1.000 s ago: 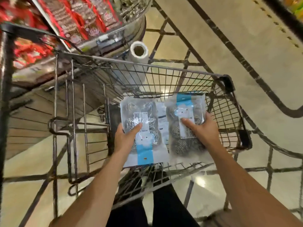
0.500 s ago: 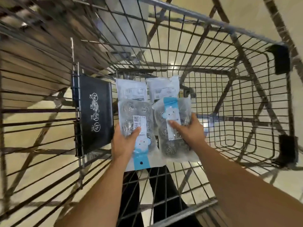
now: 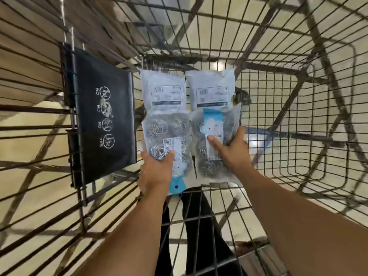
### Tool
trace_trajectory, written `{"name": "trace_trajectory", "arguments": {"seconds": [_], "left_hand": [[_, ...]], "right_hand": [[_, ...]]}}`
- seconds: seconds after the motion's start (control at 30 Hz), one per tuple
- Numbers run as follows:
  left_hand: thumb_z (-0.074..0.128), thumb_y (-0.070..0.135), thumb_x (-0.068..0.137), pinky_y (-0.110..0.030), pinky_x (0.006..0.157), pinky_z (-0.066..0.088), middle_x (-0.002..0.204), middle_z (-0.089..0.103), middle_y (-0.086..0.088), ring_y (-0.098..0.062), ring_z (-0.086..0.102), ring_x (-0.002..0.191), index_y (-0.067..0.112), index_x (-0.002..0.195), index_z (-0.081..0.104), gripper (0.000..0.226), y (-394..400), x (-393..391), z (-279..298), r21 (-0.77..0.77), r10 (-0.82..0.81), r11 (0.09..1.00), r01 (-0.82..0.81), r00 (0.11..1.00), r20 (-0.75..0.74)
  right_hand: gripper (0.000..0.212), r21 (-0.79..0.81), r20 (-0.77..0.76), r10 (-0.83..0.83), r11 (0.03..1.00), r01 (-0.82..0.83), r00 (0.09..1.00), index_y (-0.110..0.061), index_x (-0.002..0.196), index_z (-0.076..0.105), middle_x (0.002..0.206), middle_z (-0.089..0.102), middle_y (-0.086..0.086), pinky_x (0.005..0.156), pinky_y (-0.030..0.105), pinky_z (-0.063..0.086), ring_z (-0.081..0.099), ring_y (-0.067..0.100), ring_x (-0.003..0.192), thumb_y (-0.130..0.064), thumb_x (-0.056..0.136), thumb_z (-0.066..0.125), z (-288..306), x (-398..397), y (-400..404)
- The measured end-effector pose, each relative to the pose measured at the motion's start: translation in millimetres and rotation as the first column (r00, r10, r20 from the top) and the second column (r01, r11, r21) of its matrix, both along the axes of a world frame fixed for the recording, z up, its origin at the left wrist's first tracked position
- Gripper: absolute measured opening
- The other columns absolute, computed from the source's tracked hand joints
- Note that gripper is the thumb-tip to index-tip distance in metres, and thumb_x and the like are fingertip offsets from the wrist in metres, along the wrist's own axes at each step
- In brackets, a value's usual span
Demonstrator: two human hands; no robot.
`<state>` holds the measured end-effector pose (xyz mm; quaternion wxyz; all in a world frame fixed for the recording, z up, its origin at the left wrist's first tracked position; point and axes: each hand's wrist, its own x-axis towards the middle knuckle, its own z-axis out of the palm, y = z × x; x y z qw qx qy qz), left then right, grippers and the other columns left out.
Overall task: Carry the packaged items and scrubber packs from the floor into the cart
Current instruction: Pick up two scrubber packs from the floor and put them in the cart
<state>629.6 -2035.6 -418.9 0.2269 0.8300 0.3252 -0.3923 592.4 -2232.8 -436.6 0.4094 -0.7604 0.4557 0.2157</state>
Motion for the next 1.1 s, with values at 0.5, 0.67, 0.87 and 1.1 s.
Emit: {"name": "trace_trajectory", "arguments": {"seconds": [0.5, 0.67, 0.87, 1.1], "left_hand": [[0.054, 0.046, 0.101, -0.043, 0.096, 0.048, 0.138, 0.063, -0.014, -0.037, 0.061, 0.125, 0.016, 0.147, 0.048, 0.055, -4.7, 10.6, 86.7, 0.112, -0.641, 0.763, 0.636, 0.767, 0.013], [0.042, 0.049, 0.104, -0.043, 0.103, 0.044, 0.143, 0.059, -0.010, -0.030, 0.056, 0.129, 0.023, 0.157, 0.038, 0.059, 9.4, 34.9, 174.8, 0.357, -0.935, 0.354, 0.865, 0.335, 0.114], [0.035, 0.054, 0.107, -0.045, 0.109, 0.039, 0.148, 0.051, -0.009, -0.031, 0.048, 0.136, 0.022, 0.156, 0.036, 0.059, 34.8, 51.3, 292.8, 0.569, -0.963, 0.268, 0.777, 0.213, 0.164], [0.047, 0.050, 0.095, -0.057, 0.110, 0.040, 0.126, 0.070, -0.020, -0.042, 0.060, 0.124, 0.012, 0.134, 0.066, 0.059, 103.9, 36.1, 420.8, 0.758, -0.893, 0.446, 0.476, 0.292, 0.342]], "right_hand": [[0.091, -0.308, -0.241, 0.407, 0.829, -0.467, 0.881, -0.015, 0.161, 0.021, 0.161, 0.031, 0.019, 0.116, 0.056, 0.038, 0.032, 0.040, 0.148, -0.065, 0.095, 0.060, 89.0, 12.5, 7.8], [0.063, -0.448, -0.161, 0.716, 0.560, -0.697, 0.679, -0.024, 0.154, 0.043, 0.156, 0.047, 0.008, 0.110, 0.056, 0.039, 0.041, 0.037, 0.144, -0.052, 0.099, 0.057, 174.1, 16.0, 19.5], [0.067, -0.589, -0.066, 0.812, 0.438, -0.679, 0.581, -0.021, 0.147, 0.055, 0.147, 0.059, 0.011, 0.099, 0.058, 0.052, 0.055, 0.041, 0.133, -0.055, 0.091, 0.067, 278.5, 28.7, 38.3], [0.071, -0.693, 0.088, 0.891, 0.375, -0.616, 0.444, -0.025, 0.155, 0.044, 0.146, 0.058, 0.006, 0.097, 0.049, 0.051, 0.053, 0.035, 0.133, -0.059, 0.093, 0.038, 417.7, 70.0, 69.9]]}}
